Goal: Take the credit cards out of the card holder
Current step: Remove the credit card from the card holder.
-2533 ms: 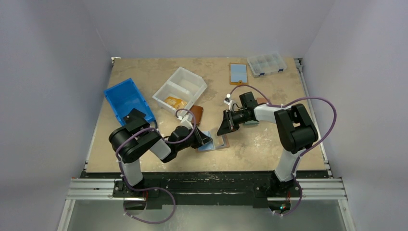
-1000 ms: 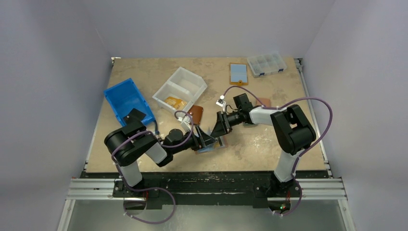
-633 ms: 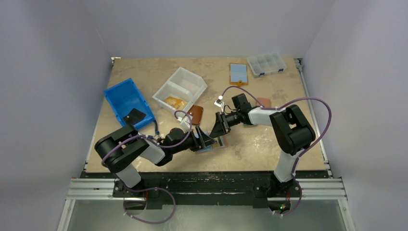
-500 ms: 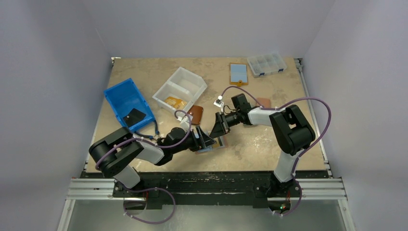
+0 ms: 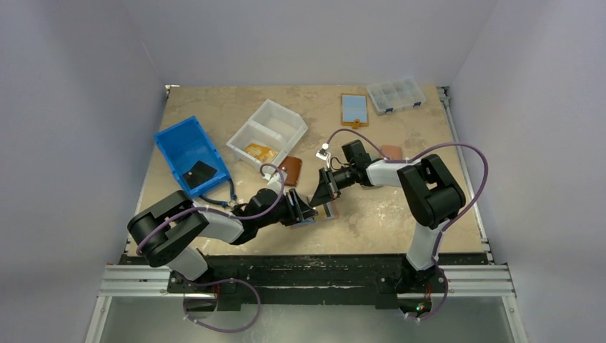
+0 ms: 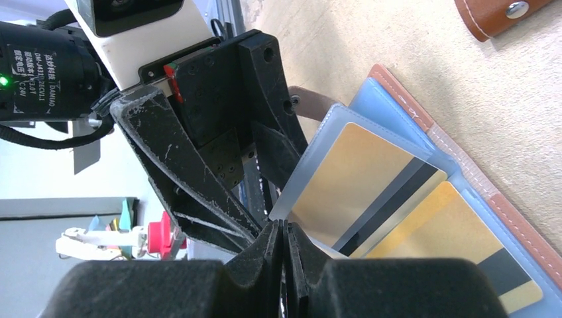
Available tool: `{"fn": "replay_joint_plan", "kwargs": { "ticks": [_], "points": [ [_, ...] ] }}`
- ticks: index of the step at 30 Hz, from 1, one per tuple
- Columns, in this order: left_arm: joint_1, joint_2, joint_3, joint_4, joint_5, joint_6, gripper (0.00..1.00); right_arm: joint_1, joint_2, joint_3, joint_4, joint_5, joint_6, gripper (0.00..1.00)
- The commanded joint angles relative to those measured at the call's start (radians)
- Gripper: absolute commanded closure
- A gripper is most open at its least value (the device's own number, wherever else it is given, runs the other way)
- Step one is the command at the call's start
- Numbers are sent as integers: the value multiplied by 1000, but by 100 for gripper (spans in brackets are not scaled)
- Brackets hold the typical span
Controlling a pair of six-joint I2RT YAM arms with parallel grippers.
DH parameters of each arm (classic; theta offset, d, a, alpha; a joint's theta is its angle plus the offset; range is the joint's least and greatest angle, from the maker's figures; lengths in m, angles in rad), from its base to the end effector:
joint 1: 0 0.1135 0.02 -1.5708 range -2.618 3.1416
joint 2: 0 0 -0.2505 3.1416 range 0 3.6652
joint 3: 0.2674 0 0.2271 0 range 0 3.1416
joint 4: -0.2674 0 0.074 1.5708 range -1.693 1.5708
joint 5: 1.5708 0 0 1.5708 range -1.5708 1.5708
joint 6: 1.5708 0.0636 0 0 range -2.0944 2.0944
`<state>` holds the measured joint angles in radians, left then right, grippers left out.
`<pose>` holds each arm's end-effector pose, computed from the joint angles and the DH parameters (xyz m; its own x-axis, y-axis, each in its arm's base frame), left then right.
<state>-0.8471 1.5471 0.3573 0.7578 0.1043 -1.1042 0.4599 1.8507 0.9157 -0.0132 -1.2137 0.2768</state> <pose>0.1777 -0.2111 0.1255 -0.8463 -0.3837 -0.3696 0.1158 0.5446 -0.8307 0.2636 0.1971 0.1355 -0.8764 -0.3275 -0.3529 -0.4213 0.1666 0.8915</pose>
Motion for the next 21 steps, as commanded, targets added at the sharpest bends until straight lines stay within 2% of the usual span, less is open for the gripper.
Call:
{"fn": "replay_joint_plan", "kwargs": {
  "ticks": [1,4,6,10,13,19,21],
  "points": [
    [17,0,8,-104,-146,34,58,19,-24,46,-113,-93,-101,86],
    [19,-9,4,-132,-165,38,61,17,-33,98,-260,-2,-261,81],
    [19,-15,0,-146,-177,38,63,15,-47,106,-287,56,-305,76],
    [23,-21,-11,-139,-190,34,63,2,-62,100,-282,94,-321,69],
    [25,-18,-20,-109,-188,22,63,-6,-54,100,-285,133,-323,68],
    [26,-34,-36,-86,-187,11,75,-15,-36,101,-297,210,-322,67],
    [29,-46,-43,-86,-191,12,85,-18,-32,101,-297,226,-320,67]
  ]
}}
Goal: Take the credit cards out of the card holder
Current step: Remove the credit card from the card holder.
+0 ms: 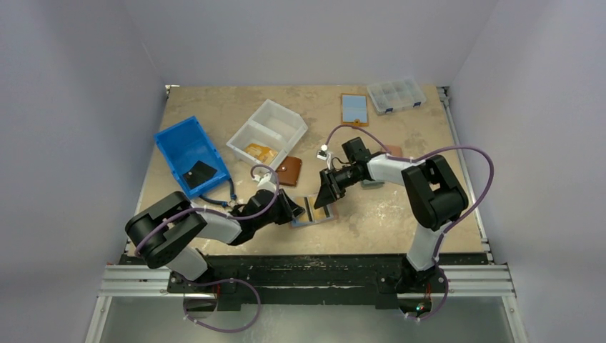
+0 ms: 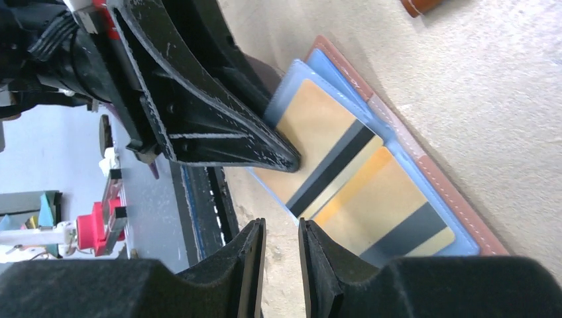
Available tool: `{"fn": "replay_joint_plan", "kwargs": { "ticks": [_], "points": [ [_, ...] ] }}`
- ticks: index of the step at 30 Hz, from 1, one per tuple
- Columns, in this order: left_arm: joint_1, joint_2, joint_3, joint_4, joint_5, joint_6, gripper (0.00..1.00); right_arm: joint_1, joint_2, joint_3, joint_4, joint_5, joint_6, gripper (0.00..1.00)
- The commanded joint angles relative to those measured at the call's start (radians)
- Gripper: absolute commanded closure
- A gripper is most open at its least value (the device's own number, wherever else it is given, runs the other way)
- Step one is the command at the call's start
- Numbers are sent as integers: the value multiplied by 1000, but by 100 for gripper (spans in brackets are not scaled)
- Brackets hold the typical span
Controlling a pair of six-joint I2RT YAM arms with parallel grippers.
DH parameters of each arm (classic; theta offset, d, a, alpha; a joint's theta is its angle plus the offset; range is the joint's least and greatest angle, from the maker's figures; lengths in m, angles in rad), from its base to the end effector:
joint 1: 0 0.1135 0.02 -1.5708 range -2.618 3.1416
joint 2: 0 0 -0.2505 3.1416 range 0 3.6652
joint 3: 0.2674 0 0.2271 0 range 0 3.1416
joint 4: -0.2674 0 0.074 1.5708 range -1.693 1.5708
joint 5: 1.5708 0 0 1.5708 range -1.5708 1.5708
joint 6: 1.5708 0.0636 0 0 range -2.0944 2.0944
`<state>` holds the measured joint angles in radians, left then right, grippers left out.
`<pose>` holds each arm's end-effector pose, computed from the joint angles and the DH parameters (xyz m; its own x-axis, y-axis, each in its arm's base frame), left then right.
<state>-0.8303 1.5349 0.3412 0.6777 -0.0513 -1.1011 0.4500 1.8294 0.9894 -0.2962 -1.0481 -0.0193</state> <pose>0.1826 -0.1949 0.1144 -0.7812 -0.4653 -0.4162 0.0232 0.6446 -0.7642 0.2637 0.1886 0.1367 -0.8061 -0.4001 -0.4361 -0.5613 0.2832 0.7777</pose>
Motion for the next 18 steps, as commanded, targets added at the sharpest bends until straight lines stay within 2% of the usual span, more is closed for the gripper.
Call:
{"fn": "replay_joint_plan", "kwargs": {
  "ticks": [1,2,6,11,18],
  "points": [
    [13,-41,-30,-6,-39,8,92,-9,-10,28,-14,63,-24,67],
    [12,-46,-35,-4,-41,12,100,-10,-10,28,-15,62,-24,66],
    [13,-80,-78,85,-36,53,100,-15,-14,35,-25,0,-39,62],
    [12,-134,-144,275,1,107,100,-24,-42,42,-49,-111,-84,49],
    [13,-127,-182,505,87,124,100,-27,-44,41,-60,-220,-106,46]
  ]
}}
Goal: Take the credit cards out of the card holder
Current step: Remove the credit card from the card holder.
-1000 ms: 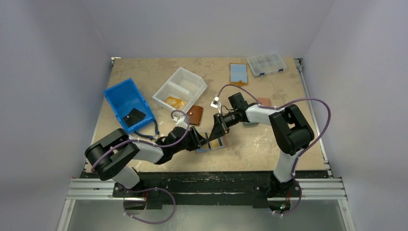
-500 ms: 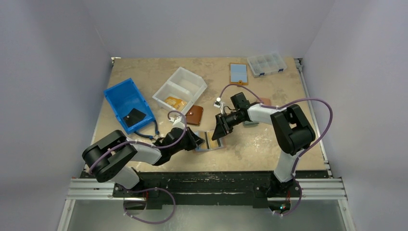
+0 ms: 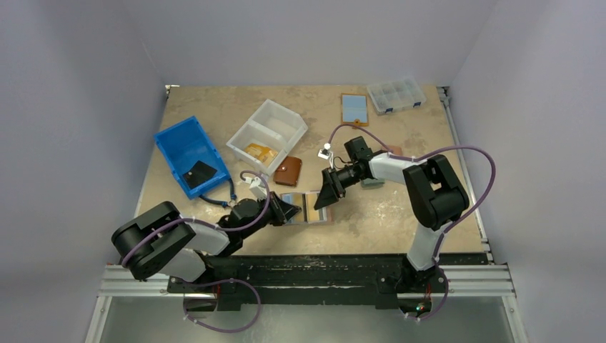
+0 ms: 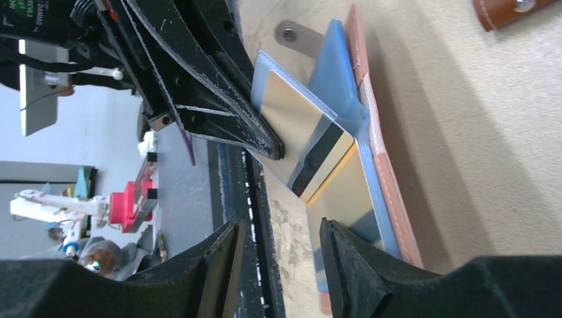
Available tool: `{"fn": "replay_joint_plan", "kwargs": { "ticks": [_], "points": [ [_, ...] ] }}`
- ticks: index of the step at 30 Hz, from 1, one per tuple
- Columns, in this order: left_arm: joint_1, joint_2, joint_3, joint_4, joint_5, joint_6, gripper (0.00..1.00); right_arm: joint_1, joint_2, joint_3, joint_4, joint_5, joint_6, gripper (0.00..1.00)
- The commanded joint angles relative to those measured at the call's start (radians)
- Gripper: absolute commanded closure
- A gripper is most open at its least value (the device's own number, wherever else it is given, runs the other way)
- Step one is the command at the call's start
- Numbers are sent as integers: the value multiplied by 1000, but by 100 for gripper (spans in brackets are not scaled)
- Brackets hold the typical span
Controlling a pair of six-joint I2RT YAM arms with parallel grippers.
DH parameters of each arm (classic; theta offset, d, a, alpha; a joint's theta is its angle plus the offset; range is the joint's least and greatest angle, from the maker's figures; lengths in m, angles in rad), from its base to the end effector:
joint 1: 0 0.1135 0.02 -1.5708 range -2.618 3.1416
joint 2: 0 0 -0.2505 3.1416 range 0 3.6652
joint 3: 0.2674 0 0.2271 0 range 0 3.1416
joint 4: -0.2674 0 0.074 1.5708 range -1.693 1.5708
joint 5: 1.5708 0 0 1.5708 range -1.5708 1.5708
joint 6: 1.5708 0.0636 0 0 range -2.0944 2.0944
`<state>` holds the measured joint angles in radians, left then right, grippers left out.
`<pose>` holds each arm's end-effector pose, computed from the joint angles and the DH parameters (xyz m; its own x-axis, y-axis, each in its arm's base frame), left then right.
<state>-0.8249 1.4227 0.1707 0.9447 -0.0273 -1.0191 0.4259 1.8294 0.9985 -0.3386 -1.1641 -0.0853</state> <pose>0.1640 -0.1750 0.1305 -0.7178 -0.4775 -0.5066 0.2008 0.5548 -0.8074 0.2625 0.1832 0.1431 -0.7935 -0.3970 -0.4612 -0.5598 0.1789 0.8091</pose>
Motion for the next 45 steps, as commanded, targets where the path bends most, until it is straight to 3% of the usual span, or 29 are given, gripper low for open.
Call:
{"fn": "replay_joint_plan", "kwargs": {
  "ticks": [1,13,27,38,40,44,45],
  "points": [
    [7,-13,-15,259,70,42,100,-4,-44,32,-19,-105,-40,45],
    [6,-11,-30,420,128,23,100,-24,-54,35,-23,-146,-45,44],
    [-5,107,0,562,168,-28,100,-25,-73,34,-25,-246,-50,47],
    [-20,129,21,580,176,-35,100,-24,-67,19,30,-217,18,62],
    [-20,134,21,587,176,-36,100,-25,-65,16,42,-216,32,70],
    [-20,128,7,591,162,-42,100,-24,-68,7,67,-207,52,100],
    [-20,121,-1,588,153,-44,100,-24,-70,6,68,-203,54,100]
  ]
}}
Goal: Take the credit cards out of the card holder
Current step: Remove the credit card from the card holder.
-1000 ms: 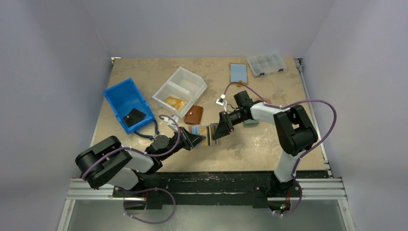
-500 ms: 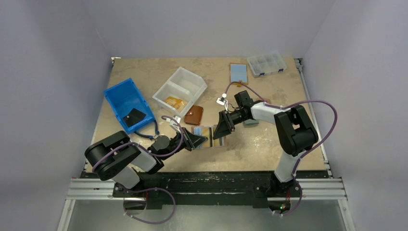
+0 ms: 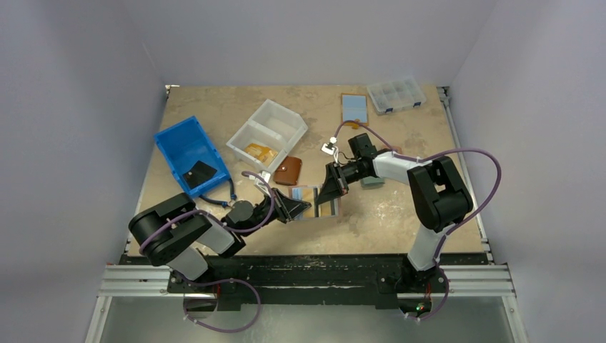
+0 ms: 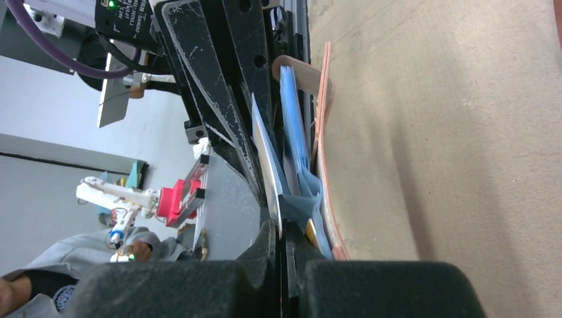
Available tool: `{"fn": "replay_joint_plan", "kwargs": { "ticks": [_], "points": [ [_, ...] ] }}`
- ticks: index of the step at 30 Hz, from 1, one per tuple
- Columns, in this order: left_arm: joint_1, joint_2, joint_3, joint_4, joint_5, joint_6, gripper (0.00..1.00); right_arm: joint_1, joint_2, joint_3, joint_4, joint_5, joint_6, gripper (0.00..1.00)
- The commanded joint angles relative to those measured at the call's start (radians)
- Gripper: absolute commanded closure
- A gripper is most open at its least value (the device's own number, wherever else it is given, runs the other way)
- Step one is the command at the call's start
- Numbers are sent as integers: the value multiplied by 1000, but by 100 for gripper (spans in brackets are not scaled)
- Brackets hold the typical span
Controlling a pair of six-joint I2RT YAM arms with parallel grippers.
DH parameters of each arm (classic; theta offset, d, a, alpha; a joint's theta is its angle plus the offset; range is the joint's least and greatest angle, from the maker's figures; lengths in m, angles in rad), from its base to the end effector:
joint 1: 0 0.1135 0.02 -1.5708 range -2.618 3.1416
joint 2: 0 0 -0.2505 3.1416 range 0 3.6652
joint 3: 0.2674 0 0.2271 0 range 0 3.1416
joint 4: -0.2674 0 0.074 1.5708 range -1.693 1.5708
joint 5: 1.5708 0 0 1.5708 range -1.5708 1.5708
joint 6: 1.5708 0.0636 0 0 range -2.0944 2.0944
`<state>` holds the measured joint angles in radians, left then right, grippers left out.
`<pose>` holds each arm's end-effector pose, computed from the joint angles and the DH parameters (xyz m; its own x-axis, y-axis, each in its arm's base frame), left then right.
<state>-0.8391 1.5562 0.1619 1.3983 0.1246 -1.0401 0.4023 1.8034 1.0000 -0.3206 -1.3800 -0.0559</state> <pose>0.1618 -0.1920 0.1594 -0.7070 -0.4935 -0.5066 0.4180 0.2862 -0.8622 0.2610 0.1789 0.1637 -0.8026 -0.3530 -0.4809 -0.5103 -0.0113 0.8599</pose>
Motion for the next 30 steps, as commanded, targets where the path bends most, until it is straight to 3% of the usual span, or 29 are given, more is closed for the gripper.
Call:
{"fn": "replay_joint_plan", "kwargs": {
  "ticks": [1,3,6,12,18,26,30],
  "points": [
    [-7,-22,1,128,-6,-23,94,0,-45,4,52,13,25,100],
    [-4,-46,-9,103,-17,-25,79,-1,-45,3,54,19,25,100],
    [0,-83,-8,47,-17,-17,68,-3,-41,2,55,32,28,100],
    [9,-110,-24,26,-9,-21,64,-5,-39,-1,57,42,31,100],
    [21,-109,-47,44,-15,-33,70,-12,-37,-3,57,57,33,100],
    [40,-71,-67,44,-27,-46,100,-28,-26,28,-37,164,-56,100],
    [57,-13,-74,36,-30,-69,100,-41,-15,41,-67,248,-73,100]
  ]
}}
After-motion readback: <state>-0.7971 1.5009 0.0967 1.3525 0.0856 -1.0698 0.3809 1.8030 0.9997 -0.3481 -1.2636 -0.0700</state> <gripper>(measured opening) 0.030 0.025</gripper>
